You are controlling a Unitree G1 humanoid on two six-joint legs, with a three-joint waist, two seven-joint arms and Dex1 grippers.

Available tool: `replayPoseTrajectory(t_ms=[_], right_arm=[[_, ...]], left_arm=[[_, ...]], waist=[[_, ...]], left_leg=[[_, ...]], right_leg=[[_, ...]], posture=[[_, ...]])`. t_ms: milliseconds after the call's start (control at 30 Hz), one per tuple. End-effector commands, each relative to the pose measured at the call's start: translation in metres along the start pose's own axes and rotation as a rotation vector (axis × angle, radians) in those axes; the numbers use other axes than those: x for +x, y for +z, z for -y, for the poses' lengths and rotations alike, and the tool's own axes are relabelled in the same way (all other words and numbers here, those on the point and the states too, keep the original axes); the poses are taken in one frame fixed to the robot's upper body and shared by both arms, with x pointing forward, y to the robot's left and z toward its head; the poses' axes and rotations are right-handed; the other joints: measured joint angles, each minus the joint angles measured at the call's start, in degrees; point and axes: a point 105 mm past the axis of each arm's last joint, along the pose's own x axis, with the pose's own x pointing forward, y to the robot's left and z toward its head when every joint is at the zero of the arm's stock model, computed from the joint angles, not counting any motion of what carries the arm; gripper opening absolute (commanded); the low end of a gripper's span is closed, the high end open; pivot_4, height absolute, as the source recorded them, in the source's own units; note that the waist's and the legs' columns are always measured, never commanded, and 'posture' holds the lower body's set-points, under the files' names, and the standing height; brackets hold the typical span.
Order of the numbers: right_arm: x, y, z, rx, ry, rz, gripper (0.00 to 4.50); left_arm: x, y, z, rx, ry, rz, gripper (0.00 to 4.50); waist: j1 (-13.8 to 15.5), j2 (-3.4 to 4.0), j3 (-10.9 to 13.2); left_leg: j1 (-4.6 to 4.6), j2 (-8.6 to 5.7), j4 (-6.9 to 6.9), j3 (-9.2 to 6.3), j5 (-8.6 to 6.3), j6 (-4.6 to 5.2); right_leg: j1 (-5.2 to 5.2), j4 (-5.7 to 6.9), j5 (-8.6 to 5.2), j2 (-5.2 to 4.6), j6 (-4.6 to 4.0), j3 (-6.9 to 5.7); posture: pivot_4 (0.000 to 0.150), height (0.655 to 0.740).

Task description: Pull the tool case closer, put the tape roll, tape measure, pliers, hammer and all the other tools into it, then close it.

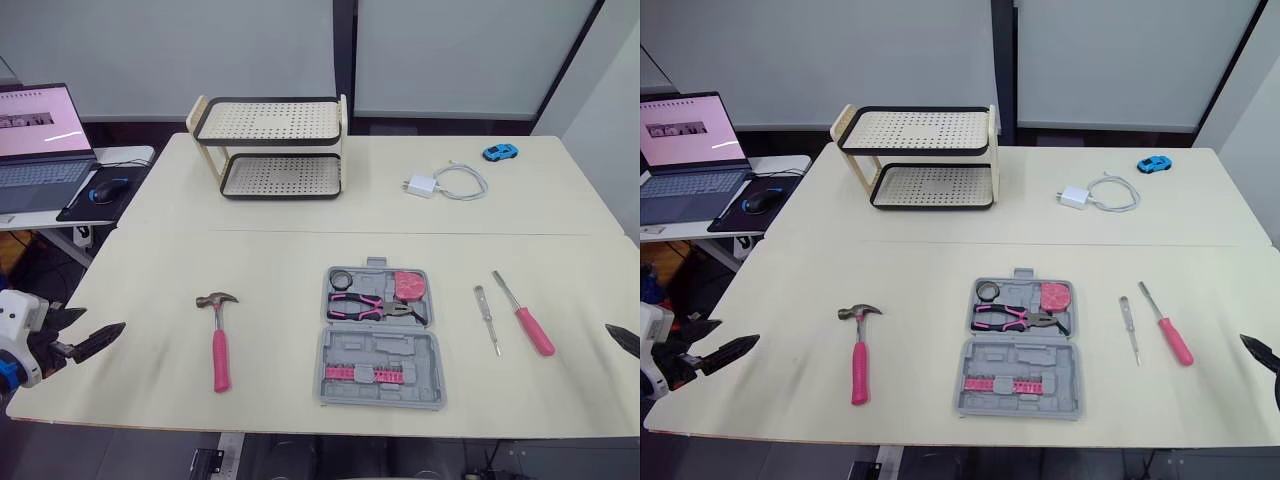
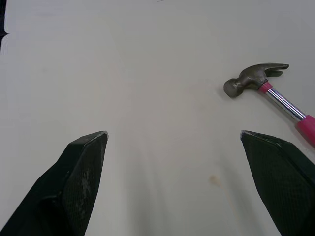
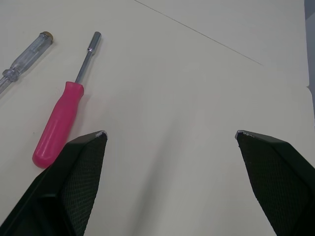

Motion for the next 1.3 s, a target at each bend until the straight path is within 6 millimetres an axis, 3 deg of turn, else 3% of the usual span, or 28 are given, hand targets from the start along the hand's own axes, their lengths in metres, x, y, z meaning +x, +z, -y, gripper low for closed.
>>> replayPoseTrajectory(t_ms=[33, 200, 233, 467, 600, 767, 967, 1067, 1300], right_arm=[[-0.004, 0.009, 0.006, -0.021, -0.044, 0.023, 4.48], [-0.002, 0.01, 0.007, -0.007, -0.065, 0.03, 4.48], [0.0, 0.011, 0.005, 0.009, -0.06, 0.031, 4.48], [0.005, 0.014, -0.004, 0.052, -0.036, 0.033, 4.48], [0.007, 0.013, -0.007, 0.045, -0.03, 0.021, 4.48], [0.009, 0.012, -0.01, 0.044, -0.024, 0.02, 4.48], [0.013, 0.013, -0.015, 0.042, -0.017, 0.022, 4.48], [0.012, 0.016, -0.019, 0.042, -0.014, 0.027, 4.48], [0.006, 0.03, -0.034, 0.038, 0.011, 0.029, 4.48]], left_arm=[[-0.004, 0.011, -0.015, 0.019, 0.111, 0.019, 4.5], [-0.001, 0.023, -0.019, 0.044, 0.166, 0.069, 4.5], [0.003, 0.035, -0.016, 0.055, 0.154, 0.105, 4.5], [0.024, 0.109, 0.039, 0.131, -0.204, 0.283, 4.5], [0.038, 0.155, 0.1, 0.237, -0.473, 0.353, 4.5], [0.04, 0.188, 0.173, 0.315, -0.785, 0.428, 4.5], [0.027, 0.183, 0.251, 0.448, -1.123, 0.449, 4.5], [0.018, 0.176, 0.274, 0.502, -1.235, 0.461, 4.5], [0.025, 0.176, 0.275, 0.485, -1.224, 0.487, 4.5]], waist=[[-0.01, 0.0, 0.0], [-0.05, 0.0, 0.0], [-0.01, -0.01, 0.0], [0.2, -0.05, 0.0], [-0.01, -0.05, 0.0], [-0.16, -0.03, 0.0], [-0.48, -0.05, 0.0], [-0.38, -0.05, 0.0], [-0.19, -0.04, 0.0]], left_leg=[[0.0, 0.0, 0.0, 0.0, 0.0, 0.0], [0.01, 0.0, 0.0, 0.01, 0.0, 0.0], [0.01, 0.0, 0.0, 0.01, 0.0, 0.0], [-0.04, -0.01, 0.03, -0.04, 0.01, -0.02], [-0.05, -0.01, 0.04, -0.01, 0.01, -0.02], [-0.05, -0.01, 0.09, 0.07, 0.01, -0.02], [0.0, 0.04, 0.14, 0.31, 0.02, -0.02], [0.01, 0.04, 0.18, 0.39, 0.02, -0.01], [0.02, 0.04, 0.21, 0.45, 0.0, 0.02]], right_leg=[[0.0, 0.0, 0.0, 0.0, 0.0, 0.0], [-0.01, 0.01, 0.0, 0.0, 0.0, 0.03], [-0.01, 0.02, 0.0, 0.0, 0.0, 0.02], [0.02, 0.08, 0.0, -0.01, 0.0, -0.06], [0.28, 0.11, 0.0, 0.0, 0.0, -0.02], [0.33, 0.1, 0.0, 0.01, 0.0, 0.01], [0.34, 0.1, 0.0, 0.07, 0.0, 0.22], [0.34, 0.1, 0.0, 0.08, 0.0, 0.3], [0.34, 0.1, 0.0, 0.09, 0.0, 0.39]], posture=[[0.15, 0.74], [0.15, 0.74], [0.15, 0.74], [0.15, 0.74], [0.15, 0.74], [0.15, 0.74], [0.15, 0.74], [0.15, 0.74], [0.15, 0.74]])
